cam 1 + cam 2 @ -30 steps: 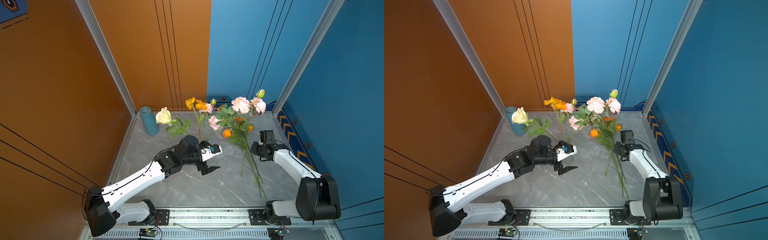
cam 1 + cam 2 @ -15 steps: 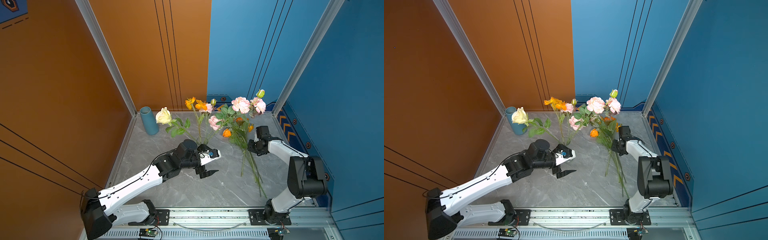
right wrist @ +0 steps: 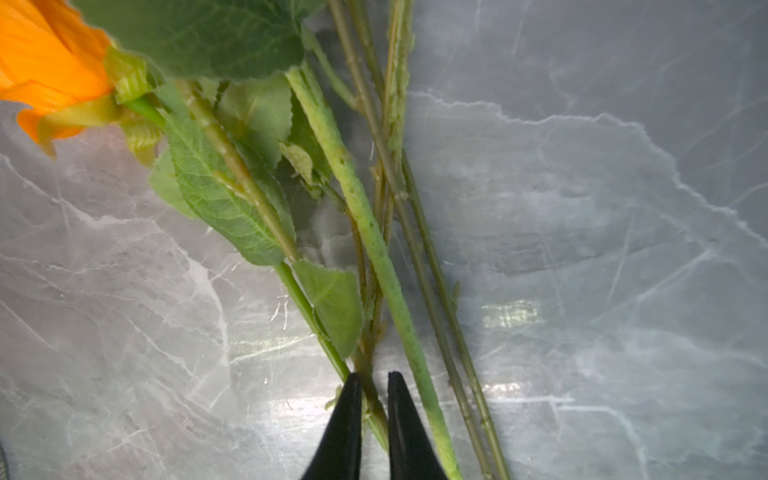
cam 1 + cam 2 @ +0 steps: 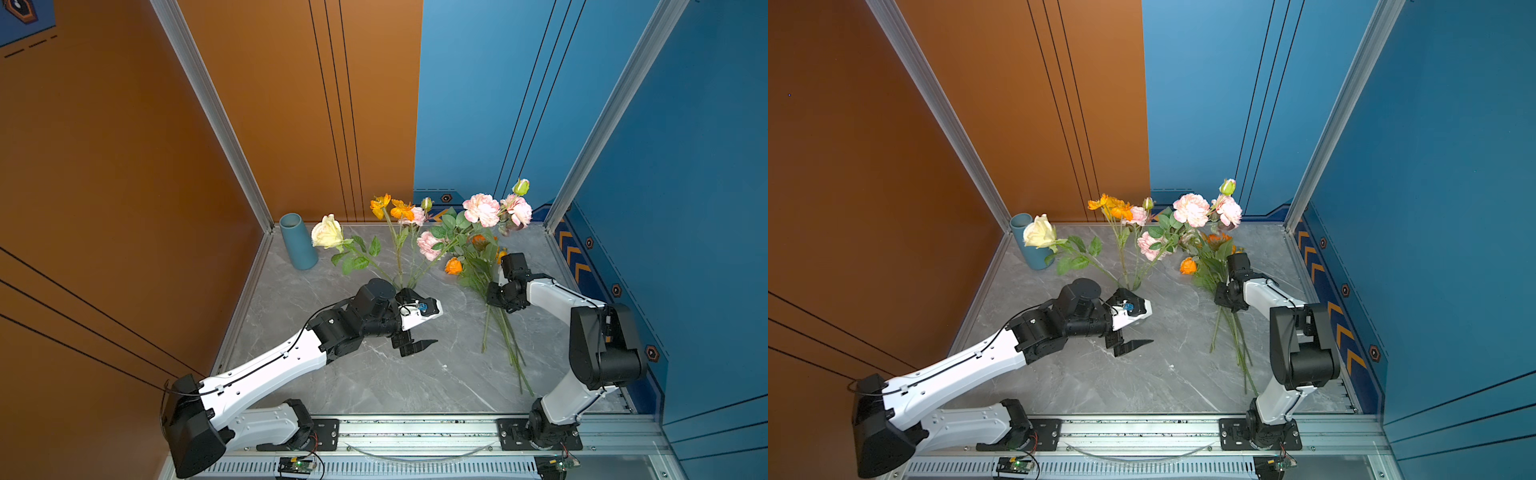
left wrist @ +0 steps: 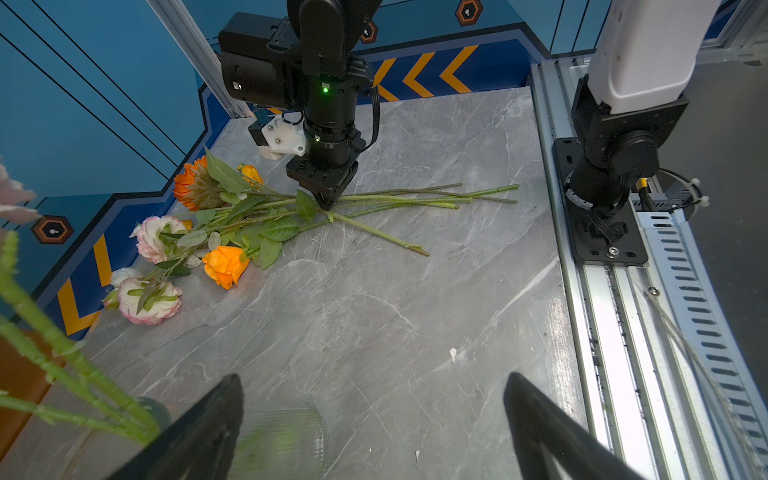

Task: Arrange the flowers into the vase
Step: 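Close the right gripper on the loose rose stems on the table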

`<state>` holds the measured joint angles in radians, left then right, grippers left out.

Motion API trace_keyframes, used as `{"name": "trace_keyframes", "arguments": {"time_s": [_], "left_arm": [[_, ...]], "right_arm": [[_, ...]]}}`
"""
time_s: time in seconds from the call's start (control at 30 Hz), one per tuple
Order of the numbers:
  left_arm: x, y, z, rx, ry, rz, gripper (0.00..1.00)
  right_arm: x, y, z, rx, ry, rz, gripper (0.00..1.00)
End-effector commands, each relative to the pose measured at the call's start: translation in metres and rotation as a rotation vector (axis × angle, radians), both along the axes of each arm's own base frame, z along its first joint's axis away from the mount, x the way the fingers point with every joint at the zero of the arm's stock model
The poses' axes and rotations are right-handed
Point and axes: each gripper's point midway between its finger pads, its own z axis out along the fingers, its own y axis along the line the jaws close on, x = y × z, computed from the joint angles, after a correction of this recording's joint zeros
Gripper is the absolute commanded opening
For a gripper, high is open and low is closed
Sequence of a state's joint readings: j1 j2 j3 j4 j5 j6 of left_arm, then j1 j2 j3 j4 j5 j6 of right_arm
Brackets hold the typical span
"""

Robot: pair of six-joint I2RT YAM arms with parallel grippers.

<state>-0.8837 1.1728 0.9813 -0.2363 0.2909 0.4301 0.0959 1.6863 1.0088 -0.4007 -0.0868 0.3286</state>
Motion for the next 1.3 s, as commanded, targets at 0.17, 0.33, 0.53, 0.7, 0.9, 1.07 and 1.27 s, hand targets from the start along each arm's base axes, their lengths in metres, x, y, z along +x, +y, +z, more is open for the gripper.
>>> {"name": "trace_keyframes", "arguments": {"time_s": [0.17,0.33,0.53,0.7,0.9,1.07,1.27], "left_arm": [[0.003,0.002,-0.006,0.013,-0.006,0.007,0.98],[0.003,0.002,-0.006,0.012,-0.008,0.007,0.98],[0.003,0.003,-0.005,0.01,-0.008,0.007,0.98],[0.002,0.001,-0.005,0.011,-0.007,0.003,0.98],[0.003,0.001,-0.008,0.016,-0.003,0.006,0.98],[0.002,0.001,-0.008,0.017,-0.003,0.003,0.98],[-0.001,0.002,-0.001,0.004,-0.016,0.001,0.98]], "right_arm": [[0.001,0.003,-0.004,-0.034,0.021,0.038,0.15],[-0.004,0.001,-0.009,-0.072,0.051,0.055,0.15],[-0.008,0.0,-0.014,-0.085,0.072,0.062,0.1],[-0.006,0.002,-0.004,-0.086,0.054,0.072,0.04],[-0.005,0.007,0.025,-0.084,0.02,0.103,0.03],[-0.016,0.002,0.054,-0.116,0.026,0.133,0.02],[-0.031,-0.005,0.074,-0.153,0.068,0.152,0.0]]}}
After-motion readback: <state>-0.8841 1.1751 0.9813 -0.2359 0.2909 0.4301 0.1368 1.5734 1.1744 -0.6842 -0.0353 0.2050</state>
